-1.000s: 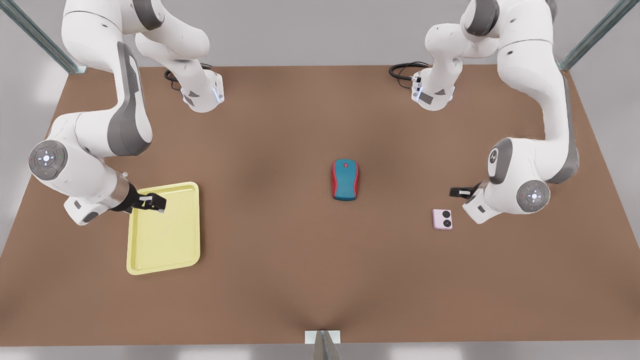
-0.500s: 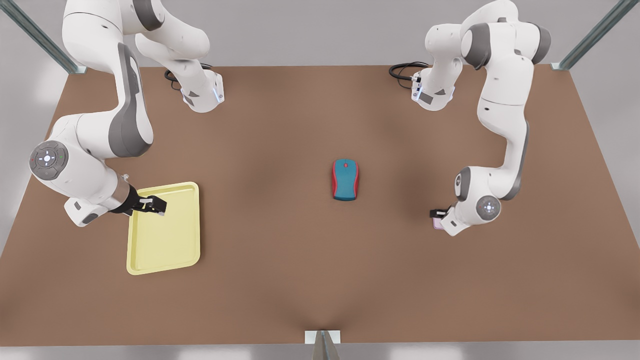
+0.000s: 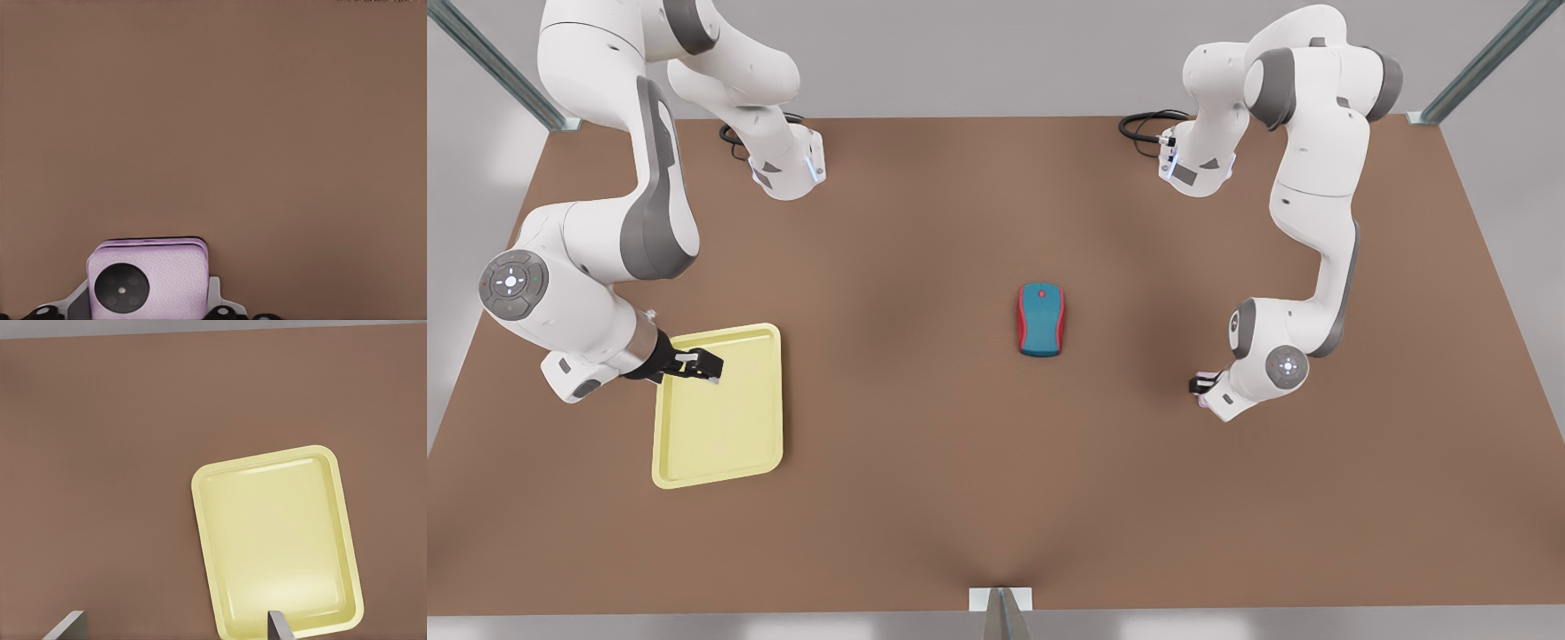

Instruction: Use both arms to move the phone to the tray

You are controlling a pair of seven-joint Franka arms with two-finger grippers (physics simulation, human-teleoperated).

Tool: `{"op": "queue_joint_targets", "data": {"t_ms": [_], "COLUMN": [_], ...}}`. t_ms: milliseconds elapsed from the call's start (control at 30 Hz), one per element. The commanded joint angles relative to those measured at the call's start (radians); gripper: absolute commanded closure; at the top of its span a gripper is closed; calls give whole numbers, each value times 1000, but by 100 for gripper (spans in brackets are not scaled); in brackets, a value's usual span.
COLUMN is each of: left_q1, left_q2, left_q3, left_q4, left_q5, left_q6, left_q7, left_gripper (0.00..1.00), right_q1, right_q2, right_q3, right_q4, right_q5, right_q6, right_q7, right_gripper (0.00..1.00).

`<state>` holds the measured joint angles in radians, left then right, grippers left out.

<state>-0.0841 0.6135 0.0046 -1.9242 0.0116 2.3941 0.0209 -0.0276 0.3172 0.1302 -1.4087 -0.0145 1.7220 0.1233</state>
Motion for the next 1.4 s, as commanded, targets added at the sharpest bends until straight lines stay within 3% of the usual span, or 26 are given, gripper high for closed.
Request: {"op": "queue_joint_targets", "data": {"t_ms": [0,367,567,633,700,833,900,1067,1133,1167,1300,1333,1367], "left_q1": [0,0,-62,-213,-338,-589,-683,-744,-746,-747,-757,-723,-616], "left_q2": [0,5,-70,-57,63,229,374,506,511,511,499,419,315], "left_q3": [0,0,-2,-11,-11,-11,-6,-5,-9,-9,-31,-23,-23], "left_q4": [1,5,17,184,491,812,991,1025,1025,1025,1025,1015,1015], "left_q5": [-10,-12,-12,-18,-50,-71,-101,-206,-206,-209,-211,-209,-209], "left_q6": [7,3,-66,-272,-535,-526,-498,-234,-199,-188,-205,-298,-533], "left_q7": [5,2,-102,-404,-593,-912,-1025,-1059,-1064,-1076,-1095,-1081,-963], "left_gripper": [37,37,37,37,37,37,37,37,32,0,0,0,0], "right_q1": [0,0,0,0,0,0,0,0,0,2,2,2,2], "right_q2": [-1,3,3,3,3,5,5,5,5,5,5,5,5], "right_q3": [0,0,0,0,0,0,0,0,0,0,0,0,0], "right_q4": [1,1,1,1,1,1,2,2,2,2,1,1,1], "right_q5": [1,1,2,1,1,1,-1,-2,-2,-2,-2,-2,-2], "right_q6": [-1,1,1,1,-1,1,1,1,1,1,1,-1,-1], "right_q7": [4,4,6,6,4,4,6,7,7,7,6,6,6], "right_gripper": [0,0,0,0,0,0,0,0,0,0,0,0,0]}}
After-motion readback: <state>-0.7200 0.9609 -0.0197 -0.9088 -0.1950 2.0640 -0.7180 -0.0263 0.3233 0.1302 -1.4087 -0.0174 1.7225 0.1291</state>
